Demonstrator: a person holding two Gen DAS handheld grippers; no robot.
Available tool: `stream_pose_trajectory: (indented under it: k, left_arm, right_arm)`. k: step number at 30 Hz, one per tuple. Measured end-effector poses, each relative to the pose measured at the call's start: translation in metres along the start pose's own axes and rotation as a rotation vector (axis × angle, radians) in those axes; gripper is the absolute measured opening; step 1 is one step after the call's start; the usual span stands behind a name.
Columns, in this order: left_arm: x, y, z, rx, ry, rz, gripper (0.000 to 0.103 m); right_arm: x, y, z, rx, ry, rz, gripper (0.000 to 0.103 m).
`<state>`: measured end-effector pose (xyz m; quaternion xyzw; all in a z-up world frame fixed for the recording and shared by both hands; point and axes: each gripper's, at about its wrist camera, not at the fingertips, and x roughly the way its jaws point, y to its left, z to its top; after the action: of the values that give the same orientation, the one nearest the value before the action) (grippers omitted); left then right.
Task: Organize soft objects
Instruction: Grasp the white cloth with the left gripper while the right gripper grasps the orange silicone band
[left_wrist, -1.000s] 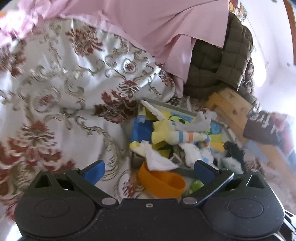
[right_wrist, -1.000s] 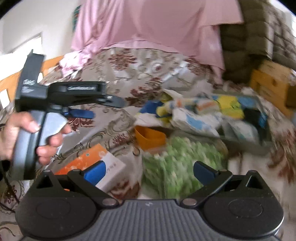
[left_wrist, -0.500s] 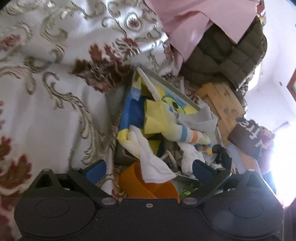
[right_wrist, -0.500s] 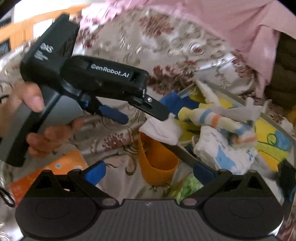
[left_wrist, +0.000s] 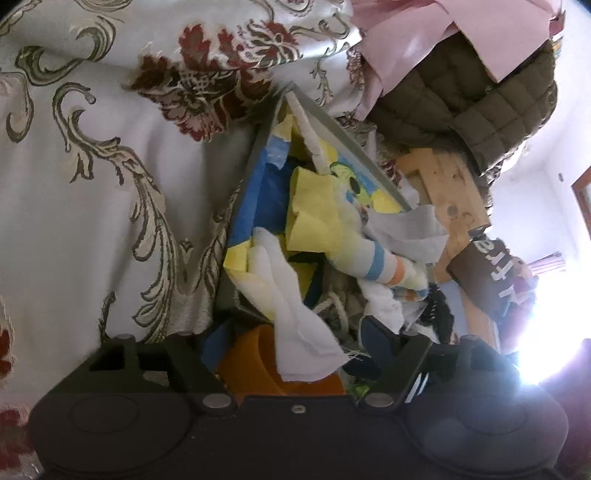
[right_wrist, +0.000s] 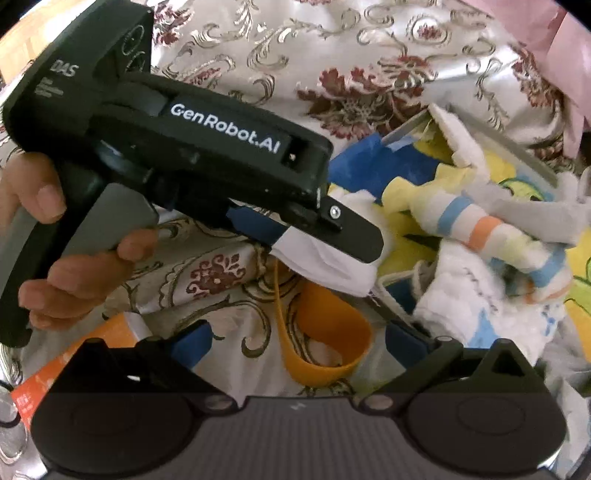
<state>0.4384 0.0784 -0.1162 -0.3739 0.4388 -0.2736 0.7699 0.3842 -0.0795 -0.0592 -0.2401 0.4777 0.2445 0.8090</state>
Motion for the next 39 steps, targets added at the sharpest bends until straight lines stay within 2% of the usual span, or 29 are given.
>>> stream_pose_trajectory:
  k: [2,4,7,10,15,19,20,25,27,28,32,39]
  left_arm:
    - [0.002,-0.001,0.001,0.008,0.021,0.037,0.064]
    - [0.002,-0.003,0.002,0.014,0.032,0.05,0.064]
    - [0.004,-0.005,0.003,0.04,0.05,0.087,0.056]
    - [0.005,-0.006,0.005,0.043,0.074,0.103,0.052]
    - [0.0,-0.009,0.01,0.052,0.101,0.112,0.036]
    - [-0.001,-0.009,0.009,0.057,0.094,0.085,0.025]
    - [0.0,-0.009,0.008,0.059,0.093,0.076,0.023]
    - [0.003,-0.005,0.006,0.039,0.08,0.035,0.022]
    - [0.003,-0.005,0.006,0.039,0.08,0.033,0.02]
    - [0.002,-0.006,0.005,0.041,0.079,0.035,0.018]
    - [0.0,-0.017,0.004,0.109,0.078,0.069,0.007]
    - [-0.006,-0.036,0.0,0.226,0.081,0.165,0.003]
  right_arm:
    - [0.006,0.0,0.002,-0.001,0.01,0.002,0.102]
    - [0.011,0.001,0.004,-0.001,0.018,0.01,0.1]
    - [0.021,0.0,0.007,-0.004,0.034,0.028,0.1]
    - [0.024,-0.001,0.007,0.01,0.014,0.024,0.096]
    - [0.015,0.0,0.005,0.018,-0.024,0.028,0.077]
    - [0.013,0.003,0.005,0.018,-0.034,0.027,0.064]
    - [0.015,0.005,0.006,0.013,-0.029,0.023,0.06]
    - [0.025,0.011,0.01,0.028,-0.024,0.005,0.055]
    - [0.026,0.013,0.012,0.039,-0.031,0.007,0.04]
    - [0.026,0.014,0.012,0.04,-0.033,0.014,0.037]
    - [0.023,0.03,0.006,-0.013,-0.065,-0.032,0.028]
    - [0.007,0.041,-0.01,0.012,-0.158,-0.091,0.009]
